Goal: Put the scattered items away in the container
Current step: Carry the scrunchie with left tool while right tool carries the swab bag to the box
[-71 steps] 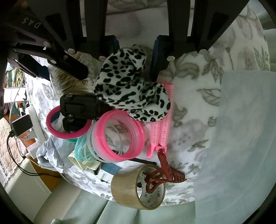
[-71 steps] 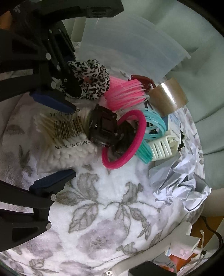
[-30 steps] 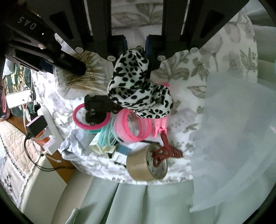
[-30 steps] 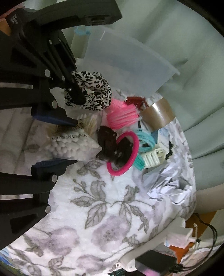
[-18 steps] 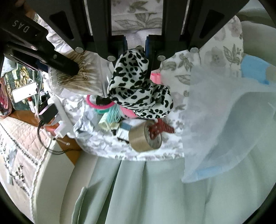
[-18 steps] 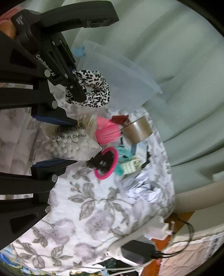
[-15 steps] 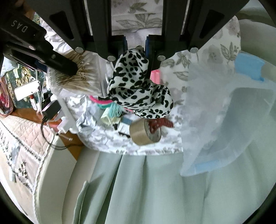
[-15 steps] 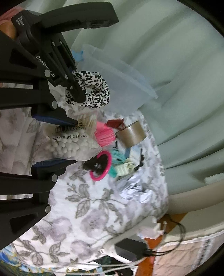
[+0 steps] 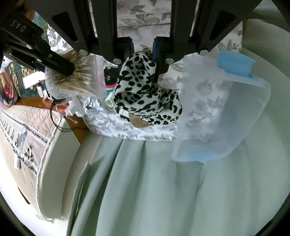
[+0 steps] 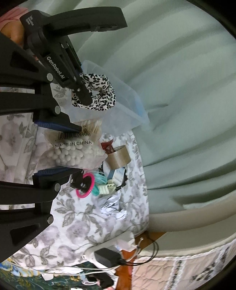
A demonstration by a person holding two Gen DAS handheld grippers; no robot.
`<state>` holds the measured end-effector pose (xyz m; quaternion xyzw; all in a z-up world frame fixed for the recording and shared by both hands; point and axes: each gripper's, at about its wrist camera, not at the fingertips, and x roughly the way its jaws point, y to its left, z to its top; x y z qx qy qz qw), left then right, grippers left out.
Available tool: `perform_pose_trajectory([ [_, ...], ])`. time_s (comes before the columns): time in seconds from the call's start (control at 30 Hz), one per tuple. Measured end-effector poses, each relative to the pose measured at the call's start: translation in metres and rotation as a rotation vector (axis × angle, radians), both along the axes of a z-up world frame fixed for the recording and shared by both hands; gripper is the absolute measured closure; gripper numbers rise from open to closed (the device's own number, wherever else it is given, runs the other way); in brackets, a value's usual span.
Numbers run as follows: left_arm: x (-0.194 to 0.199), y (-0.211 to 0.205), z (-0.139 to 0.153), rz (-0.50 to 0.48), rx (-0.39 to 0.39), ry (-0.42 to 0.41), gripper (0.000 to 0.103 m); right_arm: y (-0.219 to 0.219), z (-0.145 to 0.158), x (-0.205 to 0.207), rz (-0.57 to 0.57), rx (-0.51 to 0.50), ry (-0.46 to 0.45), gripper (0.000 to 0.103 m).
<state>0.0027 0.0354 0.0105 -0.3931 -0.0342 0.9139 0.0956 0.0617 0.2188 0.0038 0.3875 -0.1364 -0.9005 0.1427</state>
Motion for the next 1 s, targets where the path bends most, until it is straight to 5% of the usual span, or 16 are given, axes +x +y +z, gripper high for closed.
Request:
perform_pose_trajectory([
  [0.43,0.006,-0.051,0.017,0.099,0.060,0.074,0.087,-0.045,0.026,-0.002,0.076,0.087,0.056,0.065],
  [1.0,-0.007,-0.123,0.004,0.213,0.141,0.065,0.087,-0.116,0.026,-0.025,0.179,0.196,0.039,0.065],
])
